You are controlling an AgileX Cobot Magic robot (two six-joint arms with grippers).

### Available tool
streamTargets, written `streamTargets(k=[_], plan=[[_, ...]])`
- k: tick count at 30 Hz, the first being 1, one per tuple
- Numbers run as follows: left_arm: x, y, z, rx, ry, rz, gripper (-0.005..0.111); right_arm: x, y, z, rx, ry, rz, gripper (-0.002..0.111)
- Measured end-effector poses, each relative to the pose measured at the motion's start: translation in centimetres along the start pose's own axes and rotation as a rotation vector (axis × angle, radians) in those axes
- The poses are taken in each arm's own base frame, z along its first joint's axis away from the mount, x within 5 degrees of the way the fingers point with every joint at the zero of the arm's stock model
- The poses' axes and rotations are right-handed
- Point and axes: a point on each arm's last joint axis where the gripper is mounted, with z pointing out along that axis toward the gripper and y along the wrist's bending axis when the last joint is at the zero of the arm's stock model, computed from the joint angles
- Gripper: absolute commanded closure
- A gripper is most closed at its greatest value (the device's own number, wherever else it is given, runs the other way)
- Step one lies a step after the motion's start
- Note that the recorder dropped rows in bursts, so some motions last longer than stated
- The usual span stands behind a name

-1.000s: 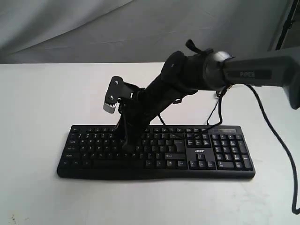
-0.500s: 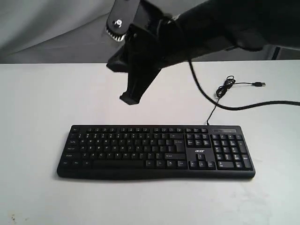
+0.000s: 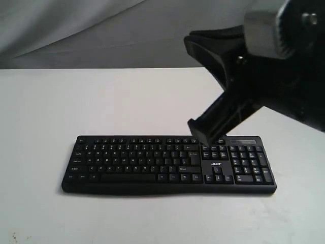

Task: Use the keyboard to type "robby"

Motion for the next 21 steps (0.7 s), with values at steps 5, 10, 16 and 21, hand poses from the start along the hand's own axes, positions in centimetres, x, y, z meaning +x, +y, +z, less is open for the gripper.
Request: streamTargets(k=[5, 10, 16, 21], plan=[[0.0, 0.0, 0.0, 0.0, 0.0, 0.0, 0.107, -0.1, -0.8, -1.4, 0.056, -0.026, 0.078, 0.108], [0.0, 0.0, 0.0, 0.0, 0.0, 0.0, 0.107, -1.1, -1.5, -3.1, 0.078, -0.087, 0.103, 0.108], [0.0, 0.0, 0.0, 0.0, 0.0, 0.0, 0.107, -2.4, -2.5, -5.7, 0.114, -0.176, 0.153, 0.108], [0.0, 0.0, 0.0, 0.0, 0.0, 0.0, 0.107, -3.2, -3.3, -8.0, 0.144, -0.251, 0.187, 0.108]])
